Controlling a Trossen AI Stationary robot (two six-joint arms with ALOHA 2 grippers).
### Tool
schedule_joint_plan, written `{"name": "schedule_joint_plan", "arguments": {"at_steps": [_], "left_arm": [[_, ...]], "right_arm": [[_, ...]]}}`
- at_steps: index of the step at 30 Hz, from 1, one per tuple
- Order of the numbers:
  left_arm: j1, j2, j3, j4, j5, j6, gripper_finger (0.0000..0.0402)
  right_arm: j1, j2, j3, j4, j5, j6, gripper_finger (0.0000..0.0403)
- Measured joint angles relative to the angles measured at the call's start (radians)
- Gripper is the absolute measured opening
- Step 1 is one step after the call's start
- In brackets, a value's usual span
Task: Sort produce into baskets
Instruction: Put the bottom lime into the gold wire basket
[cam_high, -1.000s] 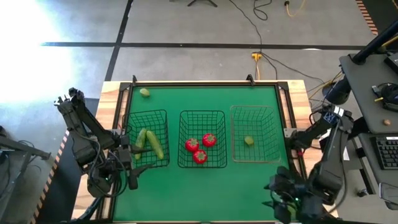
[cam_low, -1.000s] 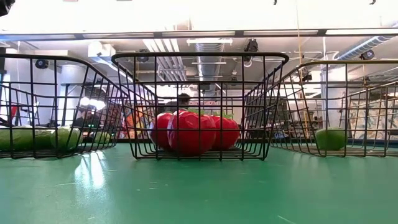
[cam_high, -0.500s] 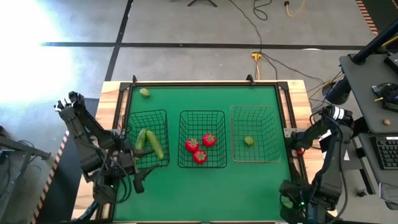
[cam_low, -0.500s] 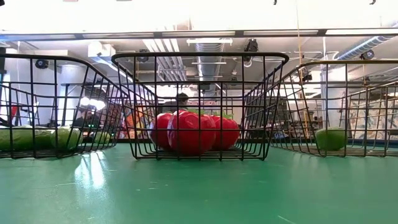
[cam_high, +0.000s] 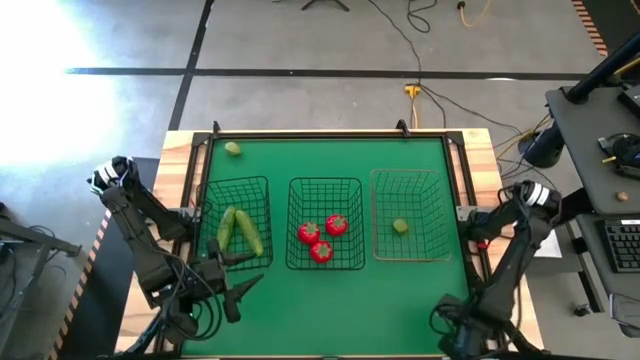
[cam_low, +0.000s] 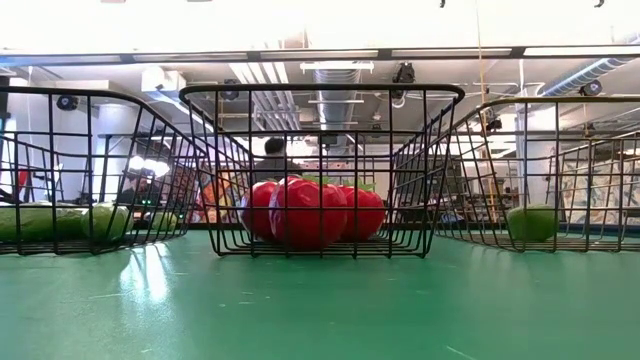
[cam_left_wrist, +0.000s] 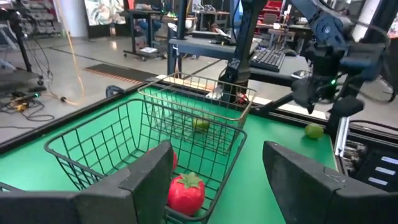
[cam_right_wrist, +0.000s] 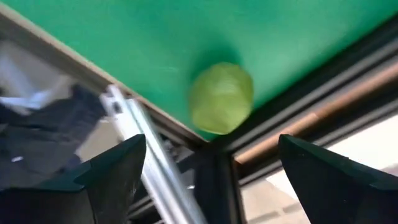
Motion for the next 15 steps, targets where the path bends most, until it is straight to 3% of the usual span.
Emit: {"name": "schedule_joint_plan", "arguments": {"at_steps": [15], "left_arm": [[0.000,-0.019,0.000,0.016,0.024,0.012,0.0231]], "right_arm": [[-0.063,0.118,-0.001,-0.027,-0.124,-0.054,0.0357]]}}
